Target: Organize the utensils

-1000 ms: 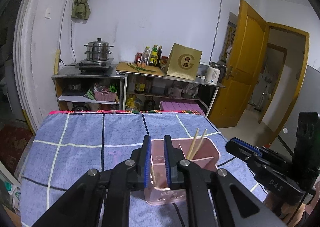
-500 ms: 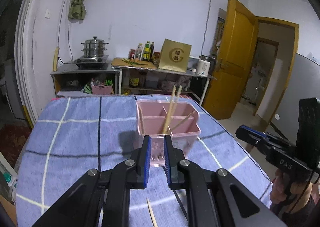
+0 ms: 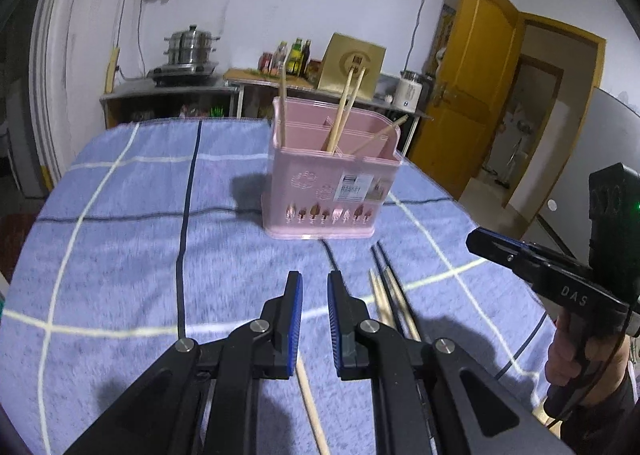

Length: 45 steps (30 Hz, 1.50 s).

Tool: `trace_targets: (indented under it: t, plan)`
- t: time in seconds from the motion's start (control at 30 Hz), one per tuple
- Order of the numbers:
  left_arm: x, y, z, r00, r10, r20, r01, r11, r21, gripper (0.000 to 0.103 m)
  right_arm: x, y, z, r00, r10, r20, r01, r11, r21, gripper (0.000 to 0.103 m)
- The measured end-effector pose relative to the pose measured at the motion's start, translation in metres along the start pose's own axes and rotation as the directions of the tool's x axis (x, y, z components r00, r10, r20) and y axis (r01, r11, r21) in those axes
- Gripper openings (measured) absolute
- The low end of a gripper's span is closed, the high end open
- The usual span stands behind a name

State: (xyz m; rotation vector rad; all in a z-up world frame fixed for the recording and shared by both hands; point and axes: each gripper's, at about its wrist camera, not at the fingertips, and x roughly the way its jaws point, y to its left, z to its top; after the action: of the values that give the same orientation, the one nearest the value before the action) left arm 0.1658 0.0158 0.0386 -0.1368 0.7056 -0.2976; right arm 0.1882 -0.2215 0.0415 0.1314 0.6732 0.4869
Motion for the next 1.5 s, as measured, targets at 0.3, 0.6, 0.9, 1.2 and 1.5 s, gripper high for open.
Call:
trace_targets:
  t: [0.3,0.6,0.9,1.2,1.5]
  plan:
    - [0.034,0.012,-0.015,0.995,0.026,-0.098,-0.028,0.999,-0.02,0.012,0.038,-0.006,-0.023,0.99,-0.004,-0.141,0.005,1.0,0.004,0.014]
    - [0.055,0.018,-0.023,0.989,0.019,-0.148,-0.025,0.999,-0.035,0.012,0.07,-0.005,-0.027,0.978,-0.007,-0.21,0.009,1.0,0.007,0.014]
    - [0.065,0.023,-0.023,0.984,0.018,-0.18,-0.027,0.998,-0.049,0.012,0.096,-0.007,-0.019,0.968,-0.037,-0.249,0.04,0.999,0.007,0.014]
    - [0.078,0.021,-0.024,0.975,0.02,-0.222,-0.032,0.998,-0.05,0.012,0.114,-0.011,-0.015,0.954,-0.059,-0.293,0.062,0.998,0.001,0.014]
    - [0.081,0.019,-0.028,0.971,0.043,-0.234,-0.051,0.998,-0.028,0.012,0.114,-0.008,-0.015,0.955,-0.002,-0.297,0.009,1.0,0.023,0.014]
